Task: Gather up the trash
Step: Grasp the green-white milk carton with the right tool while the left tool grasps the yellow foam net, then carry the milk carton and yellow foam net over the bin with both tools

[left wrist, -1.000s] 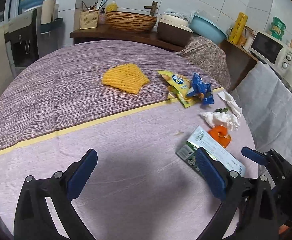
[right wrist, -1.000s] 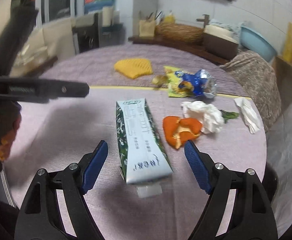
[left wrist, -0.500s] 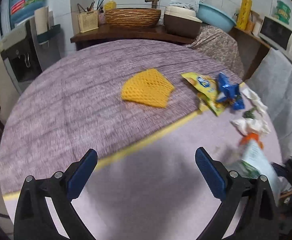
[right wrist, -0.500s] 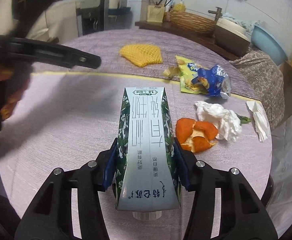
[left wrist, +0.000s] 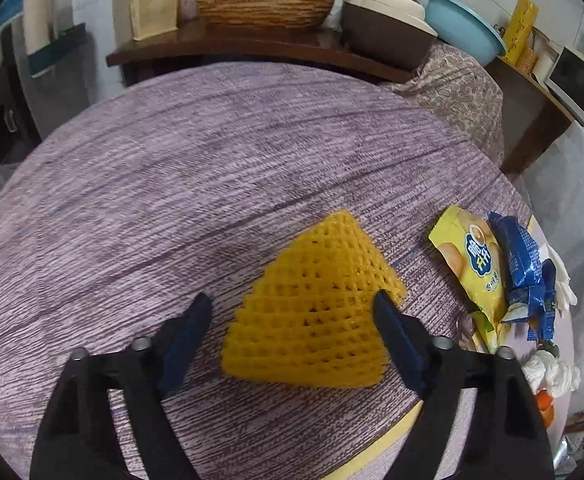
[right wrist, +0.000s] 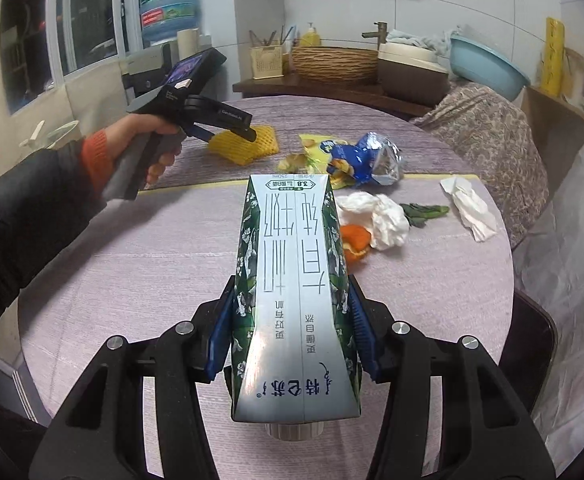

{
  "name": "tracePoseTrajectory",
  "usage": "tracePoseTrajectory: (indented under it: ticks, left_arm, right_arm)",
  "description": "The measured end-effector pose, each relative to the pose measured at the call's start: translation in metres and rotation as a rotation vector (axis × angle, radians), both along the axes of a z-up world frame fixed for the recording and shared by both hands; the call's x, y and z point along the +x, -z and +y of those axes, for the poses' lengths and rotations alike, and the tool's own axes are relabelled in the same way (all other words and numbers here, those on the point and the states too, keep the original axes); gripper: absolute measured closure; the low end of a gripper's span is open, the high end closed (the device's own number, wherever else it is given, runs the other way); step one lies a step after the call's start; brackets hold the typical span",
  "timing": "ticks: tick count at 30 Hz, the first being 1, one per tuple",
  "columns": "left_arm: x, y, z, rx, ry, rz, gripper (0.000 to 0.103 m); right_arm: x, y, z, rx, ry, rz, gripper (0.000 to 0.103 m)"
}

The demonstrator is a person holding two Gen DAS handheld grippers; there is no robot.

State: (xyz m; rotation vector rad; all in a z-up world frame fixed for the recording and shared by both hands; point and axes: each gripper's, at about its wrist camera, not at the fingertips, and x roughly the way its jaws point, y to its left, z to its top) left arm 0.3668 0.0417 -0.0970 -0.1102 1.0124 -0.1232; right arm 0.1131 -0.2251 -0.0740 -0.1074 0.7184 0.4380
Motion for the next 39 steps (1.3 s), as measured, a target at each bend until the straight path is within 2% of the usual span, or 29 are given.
tracePoseTrajectory:
  ticks: [1, 4, 6, 8, 12, 16, 22, 26, 32, 35, 39]
  left_arm:
    - [-0.001, 0.002, -0.003, 0.004, 0.014, 0.009, 0.039]
    - [-0.012, 0.002, -0.011, 0.04, 0.042, -0.025, 0.059]
    - [-0.021, 0.001, -0.01, -0.004, 0.056, -0.021, 0.073]
    - [-0.031, 0.002, -0.008, -0.059, 0.074, -0.009, 0.079]
    - [-0.063, -0.007, -0.007, -0.079, 0.08, -0.061, 0.082]
    - [-0.105, -0.029, -0.009, -0.086, 0.085, -0.145, 0.082]
    - [-0.16, -0.068, -0.035, -0.135, 0.167, -0.263, 0.082]
    - [-0.179, -0.082, -0.081, -0.192, 0.285, -0.286, 0.082]
    - [-0.188, -0.079, -0.187, -0.223, 0.505, -0.25, 0.082]
    - [-0.183, -0.069, -0.245, -0.22, 0.589, -0.221, 0.082]
    - [-0.175, -0.054, -0.322, -0.196, 0.663, -0.165, 0.082]
  right_arm:
    - [0.001, 0.002, -0.002, 0.004, 0.005, 0.003, 0.051]
    - [0.005, 0.008, -0.011, 0.034, 0.031, 0.015, 0.051]
    - [0.007, 0.011, -0.017, 0.063, 0.052, 0.022, 0.051]
    - [0.01, 0.012, -0.021, 0.087, 0.064, 0.024, 0.051]
    - [0.006, 0.01, -0.029, 0.128, 0.082, 0.003, 0.051]
    - [-0.001, 0.009, -0.04, 0.177, 0.111, -0.024, 0.051]
    - [-0.014, 0.006, -0.086, 0.265, 0.242, -0.088, 0.051]
    - [-0.017, 0.009, -0.132, 0.291, 0.378, -0.094, 0.051]
    - [-0.015, 0.032, -0.207, 0.255, 0.596, -0.088, 0.051]
    - [-0.003, 0.058, -0.241, 0.204, 0.681, -0.049, 0.051]
    - [0.02, 0.107, -0.276, 0.218, 0.751, 0.071, 0.051]
